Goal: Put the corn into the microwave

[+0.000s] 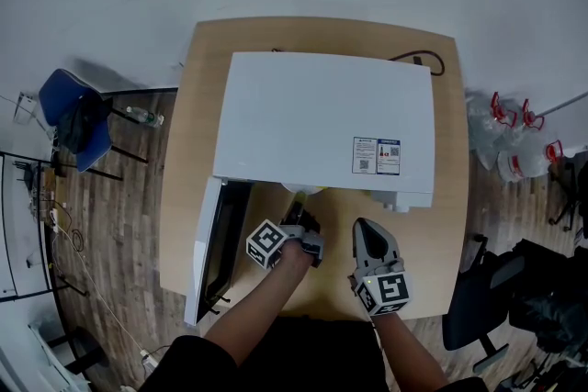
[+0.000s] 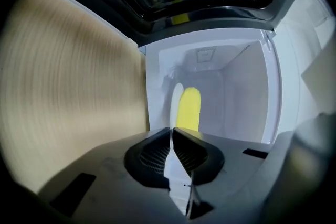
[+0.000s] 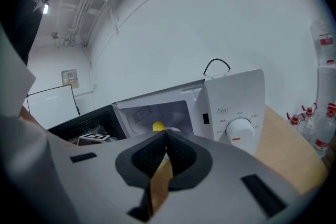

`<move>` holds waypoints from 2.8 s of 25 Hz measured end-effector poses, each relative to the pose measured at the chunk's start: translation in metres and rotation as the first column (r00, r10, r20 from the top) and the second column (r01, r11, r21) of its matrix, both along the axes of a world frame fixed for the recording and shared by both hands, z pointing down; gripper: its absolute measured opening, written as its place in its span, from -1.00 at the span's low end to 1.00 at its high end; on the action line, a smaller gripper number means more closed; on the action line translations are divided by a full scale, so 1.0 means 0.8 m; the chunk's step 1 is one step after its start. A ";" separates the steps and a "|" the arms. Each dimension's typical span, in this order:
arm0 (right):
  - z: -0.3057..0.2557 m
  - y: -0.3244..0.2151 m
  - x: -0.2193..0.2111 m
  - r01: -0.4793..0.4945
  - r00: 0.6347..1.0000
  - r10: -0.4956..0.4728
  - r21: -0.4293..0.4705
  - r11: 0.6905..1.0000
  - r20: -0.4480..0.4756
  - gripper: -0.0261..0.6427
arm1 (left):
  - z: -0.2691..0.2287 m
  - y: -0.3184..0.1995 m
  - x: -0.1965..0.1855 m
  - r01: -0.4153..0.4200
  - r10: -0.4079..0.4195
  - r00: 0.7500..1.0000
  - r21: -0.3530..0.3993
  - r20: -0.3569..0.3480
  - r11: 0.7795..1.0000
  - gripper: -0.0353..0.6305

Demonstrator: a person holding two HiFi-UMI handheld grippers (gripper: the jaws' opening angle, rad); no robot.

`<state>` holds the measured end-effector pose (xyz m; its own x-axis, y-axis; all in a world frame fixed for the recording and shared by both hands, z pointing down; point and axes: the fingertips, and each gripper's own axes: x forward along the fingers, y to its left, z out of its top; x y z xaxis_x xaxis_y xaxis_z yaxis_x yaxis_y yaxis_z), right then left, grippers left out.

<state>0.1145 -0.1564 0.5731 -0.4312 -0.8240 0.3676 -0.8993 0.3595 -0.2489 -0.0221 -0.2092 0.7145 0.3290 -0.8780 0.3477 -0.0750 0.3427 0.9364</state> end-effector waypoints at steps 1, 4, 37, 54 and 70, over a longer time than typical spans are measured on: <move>0.000 0.000 0.000 0.000 1.000 0.000 -0.001 1.000 0.000 -0.74 | 0.000 -0.002 0.001 0.002 -0.002 1.000 -0.001 -0.006 1.000 -0.81; 0.001 0.000 0.003 -0.004 1.000 0.004 0.000 1.000 0.002 -0.74 | 0.001 -0.008 0.003 0.017 -0.017 1.000 -0.008 -0.017 1.000 -0.81; 0.008 -0.008 0.021 -0.009 1.000 0.009 -0.010 1.000 -0.012 -0.74 | -0.003 -0.073 0.006 -0.007 0.011 0.998 -0.076 0.054 0.997 -0.82; 0.012 0.031 0.021 0.007 0.998 -0.007 -0.005 1.000 -0.068 -0.74 | -0.007 -0.070 0.004 0.019 -0.015 0.999 -0.076 0.048 0.997 -0.77; 0.001 0.098 0.033 -0.066 0.994 0.066 0.011 0.998 -0.087 -0.74 | -0.040 -0.037 -0.012 -0.019 0.016 0.997 0.042 0.069 0.999 -0.47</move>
<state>0.1407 -0.0780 0.5738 -0.3423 -0.8527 0.3947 -0.9393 0.3004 -0.1656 -0.0316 -0.2389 0.6827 0.3211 -0.8869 0.3321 -0.1455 0.3003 0.9427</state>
